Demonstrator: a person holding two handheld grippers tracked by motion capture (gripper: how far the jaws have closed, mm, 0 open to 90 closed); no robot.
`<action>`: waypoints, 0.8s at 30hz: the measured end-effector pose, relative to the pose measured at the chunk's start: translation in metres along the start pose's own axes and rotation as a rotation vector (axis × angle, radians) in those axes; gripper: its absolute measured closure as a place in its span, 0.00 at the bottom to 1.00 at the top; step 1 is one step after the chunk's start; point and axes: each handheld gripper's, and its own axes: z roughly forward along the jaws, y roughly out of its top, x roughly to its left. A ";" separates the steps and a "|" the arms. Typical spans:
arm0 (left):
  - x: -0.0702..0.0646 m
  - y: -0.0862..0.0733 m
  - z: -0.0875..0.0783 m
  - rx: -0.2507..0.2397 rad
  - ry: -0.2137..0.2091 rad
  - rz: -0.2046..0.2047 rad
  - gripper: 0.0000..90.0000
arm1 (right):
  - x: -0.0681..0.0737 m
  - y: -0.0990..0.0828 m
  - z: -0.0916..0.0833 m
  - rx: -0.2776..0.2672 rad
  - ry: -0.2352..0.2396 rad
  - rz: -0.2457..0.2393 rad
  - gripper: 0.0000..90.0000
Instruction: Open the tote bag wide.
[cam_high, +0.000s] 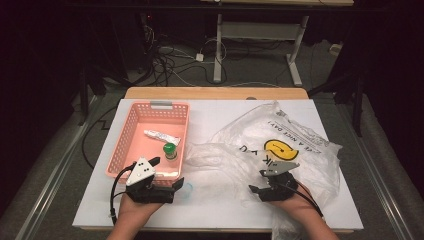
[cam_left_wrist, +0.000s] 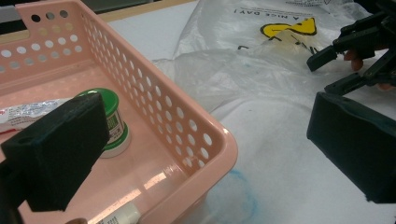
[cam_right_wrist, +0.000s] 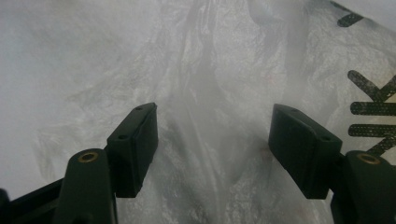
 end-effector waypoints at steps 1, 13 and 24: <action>0.000 0.000 -0.001 -0.002 0.000 0.000 0.00 | -0.002 -0.002 0.001 -0.011 0.007 0.016 0.41; 0.000 0.000 -0.001 0.000 -0.004 -0.005 0.00 | -0.010 -0.003 0.000 -0.033 -0.011 0.042 0.62; 0.001 0.000 0.000 0.002 -0.001 -0.006 0.00 | -0.015 -0.005 -0.001 -0.049 -0.024 0.066 0.79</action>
